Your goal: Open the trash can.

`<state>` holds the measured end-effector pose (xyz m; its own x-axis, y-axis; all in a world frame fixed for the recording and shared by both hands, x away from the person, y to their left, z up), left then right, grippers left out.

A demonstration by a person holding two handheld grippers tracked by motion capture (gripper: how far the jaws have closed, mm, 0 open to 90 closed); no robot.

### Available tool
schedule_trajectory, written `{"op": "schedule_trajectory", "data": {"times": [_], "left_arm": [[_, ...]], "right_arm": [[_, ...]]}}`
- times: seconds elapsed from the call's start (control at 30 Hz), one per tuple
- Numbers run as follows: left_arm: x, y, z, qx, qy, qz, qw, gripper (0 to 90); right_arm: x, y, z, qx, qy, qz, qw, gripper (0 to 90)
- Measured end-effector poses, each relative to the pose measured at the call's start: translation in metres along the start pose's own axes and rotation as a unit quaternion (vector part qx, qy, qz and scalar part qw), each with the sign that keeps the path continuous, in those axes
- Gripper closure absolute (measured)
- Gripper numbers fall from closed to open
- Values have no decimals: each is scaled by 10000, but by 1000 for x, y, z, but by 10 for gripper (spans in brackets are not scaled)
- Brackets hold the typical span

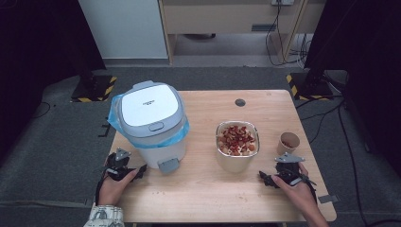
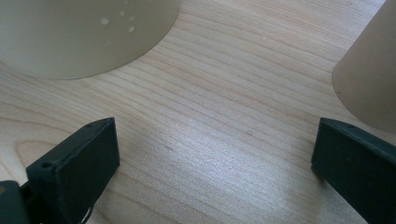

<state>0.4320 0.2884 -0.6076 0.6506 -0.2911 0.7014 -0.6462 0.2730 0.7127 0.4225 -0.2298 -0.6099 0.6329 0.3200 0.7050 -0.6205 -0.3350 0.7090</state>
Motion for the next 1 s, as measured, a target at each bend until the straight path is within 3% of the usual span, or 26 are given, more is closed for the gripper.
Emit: {"op": "schedule_trajectory", "data": {"times": [0.2,0.3,0.47,0.73,0.77,1.0], "left_arm": [[0,3,-3,71,61,95,9999,79],[-2,10,-2,85,34,107,9999,197],[3,21,1,75,-7,293,9995,307],[10,42,18,31,-280,411,9988,520],[11,44,21,13,-314,425,9986,588],[17,59,36,-127,-479,616,9969,717]], "right_arm": [[0,0,0,8,-2,-2,10000,12],[0,1,-1,18,6,-6,10000,12],[-1,1,-1,17,8,-8,10000,12],[-1,1,-1,16,6,-8,10000,12],[-1,1,-1,27,20,-7,10000,12],[-1,1,-1,31,23,-10,10000,12]]}}
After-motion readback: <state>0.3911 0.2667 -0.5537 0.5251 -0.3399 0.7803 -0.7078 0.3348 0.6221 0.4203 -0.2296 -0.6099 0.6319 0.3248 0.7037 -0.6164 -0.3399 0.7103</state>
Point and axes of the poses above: each handheld gripper's, and its own axes: y roughly backward along the jaws, x roughly out of its top, z roughly to its right, the point moved 10 cm from there along -y, roughly forward along the jaws, and after that the axes turned 1 degree about -y, right-handed, at the moved point
